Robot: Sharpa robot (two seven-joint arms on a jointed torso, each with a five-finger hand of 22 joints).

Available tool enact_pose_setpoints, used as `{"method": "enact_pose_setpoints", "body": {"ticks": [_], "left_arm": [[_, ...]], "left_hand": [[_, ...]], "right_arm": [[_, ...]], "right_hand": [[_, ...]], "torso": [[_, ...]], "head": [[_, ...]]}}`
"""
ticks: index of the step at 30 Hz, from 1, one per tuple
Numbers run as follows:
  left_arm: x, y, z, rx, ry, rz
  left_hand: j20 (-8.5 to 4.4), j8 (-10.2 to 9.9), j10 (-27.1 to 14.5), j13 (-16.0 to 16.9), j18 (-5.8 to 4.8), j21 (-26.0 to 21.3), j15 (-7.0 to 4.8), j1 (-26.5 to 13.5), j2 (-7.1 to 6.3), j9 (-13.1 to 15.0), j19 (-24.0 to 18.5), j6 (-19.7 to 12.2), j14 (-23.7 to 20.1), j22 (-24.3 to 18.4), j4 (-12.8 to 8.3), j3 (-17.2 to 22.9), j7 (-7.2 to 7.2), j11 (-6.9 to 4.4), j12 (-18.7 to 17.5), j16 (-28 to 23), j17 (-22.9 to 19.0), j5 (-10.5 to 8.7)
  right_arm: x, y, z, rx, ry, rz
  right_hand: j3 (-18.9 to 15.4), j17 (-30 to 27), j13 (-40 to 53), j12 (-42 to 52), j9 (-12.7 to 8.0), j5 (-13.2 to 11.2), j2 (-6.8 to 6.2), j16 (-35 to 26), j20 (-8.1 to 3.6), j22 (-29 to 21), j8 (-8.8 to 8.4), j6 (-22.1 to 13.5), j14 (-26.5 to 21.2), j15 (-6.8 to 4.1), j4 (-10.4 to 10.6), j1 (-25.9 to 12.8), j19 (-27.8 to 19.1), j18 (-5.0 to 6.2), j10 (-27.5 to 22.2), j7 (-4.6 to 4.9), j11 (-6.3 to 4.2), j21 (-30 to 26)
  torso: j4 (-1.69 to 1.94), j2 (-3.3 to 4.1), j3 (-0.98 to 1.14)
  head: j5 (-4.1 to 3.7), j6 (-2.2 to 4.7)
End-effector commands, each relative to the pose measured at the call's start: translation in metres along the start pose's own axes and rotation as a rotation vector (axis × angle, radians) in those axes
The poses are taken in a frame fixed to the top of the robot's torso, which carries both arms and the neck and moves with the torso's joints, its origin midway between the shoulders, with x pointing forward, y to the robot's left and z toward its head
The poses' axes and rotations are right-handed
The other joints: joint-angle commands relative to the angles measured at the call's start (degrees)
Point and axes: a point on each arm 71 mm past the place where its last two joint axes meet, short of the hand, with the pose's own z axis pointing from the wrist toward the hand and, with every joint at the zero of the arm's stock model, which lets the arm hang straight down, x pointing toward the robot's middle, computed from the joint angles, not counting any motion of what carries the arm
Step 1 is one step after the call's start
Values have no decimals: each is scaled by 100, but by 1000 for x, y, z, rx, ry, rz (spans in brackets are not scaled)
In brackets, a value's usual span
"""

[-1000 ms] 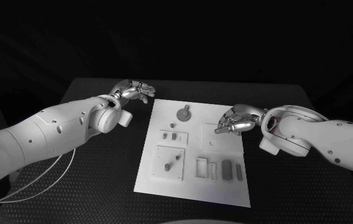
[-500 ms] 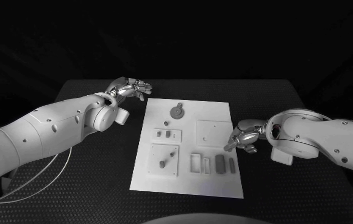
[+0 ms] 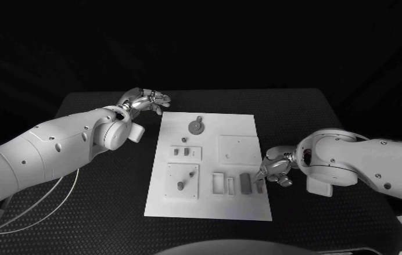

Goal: Assemble the parts on the task board

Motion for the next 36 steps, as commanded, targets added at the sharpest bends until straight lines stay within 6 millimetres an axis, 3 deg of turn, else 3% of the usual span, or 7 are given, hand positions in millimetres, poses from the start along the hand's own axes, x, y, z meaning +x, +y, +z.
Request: {"method": "enact_pose_setpoints", "body": {"ticks": [1, 9, 13, 19, 36], "left_arm": [[3, -1, 0, 7, 22, -13], [5, -1, 0, 9, 28, -15], [6, -2, 0, 10, 34, -16], [7, -2, 0, 11, 38, -17], [7, -1, -1, 8, 43, -19]], "left_hand": [[-78, 24, -40, 5, 22, -22, 16, -7, -50, -7, 28, -33, 13, 9, 39, 3, -8, -7, 13, -23, 6, -27], [-73, 29, -48, 5, 20, -31, 21, -46, -66, -11, 22, -42, 7, 17, 67, -15, -5, -3, 11, -30, 13, -30], [-64, 39, -54, 5, 14, -42, 29, -212, -168, -13, 17, -53, 1, 31, 157, -107, 2, 4, 13, -35, 26, -58], [-68, 48, -64, 5, 27, -56, 27, -335, -248, -12, 14, -73, -8, 41, 238, -154, 2, 3, 12, -39, 39, -57], [-67, 55, -71, 5, 35, -66, 27, -375, -263, -10, 13, -88, -14, 49, 287, -151, 4, 3, 12, -43, 49, -57]], "right_arm": [[-2, -1, 1, 34, -42, 1], [-2, 4, 9, 48, -87, -36], [-2, 9, 13, 47, -101, -54], [1, 11, 19, 52, -95, -73], [15, 18, 37, 45, -60, -91]], "right_hand": [[8, 15, 9, 10, -6, -33, 12, 42, -46, 46, -41, 20, 57, -1, 12, -105, 5, 274, 49, 26, 0, 28], [26, -6, 18, -7, -18, -32, -103, 41, -69, 24, -85, -9, 54, 1, 41, -296, 18, 274, 58, 33, 5, 36], [68, -21, 22, -15, -22, -32, -166, 31, -79, 12, -101, -20, 41, 5, 60, -333, 21, 274, 55, 37, 9, 35], [93, -35, 24, -20, -24, -32, -181, 20, -83, 6, -110, -26, 27, 7, 71, -353, 22, 274, 51, 40, 12, 34], [123, -47, 29, -28, -25, -32, -197, 11, -87, 0, -118, -29, 11, 11, 49, -347, 20, 274, 40, 44, 15, 35]], "torso": [[-1, -1, -11], [1, 4, -14], [-1, 6, -14], [1, 8, -11], [-8, 11, -16]], "head": [[-2, 4], [0, -2], [9, -7], [34, -6], [65, -34]]}}
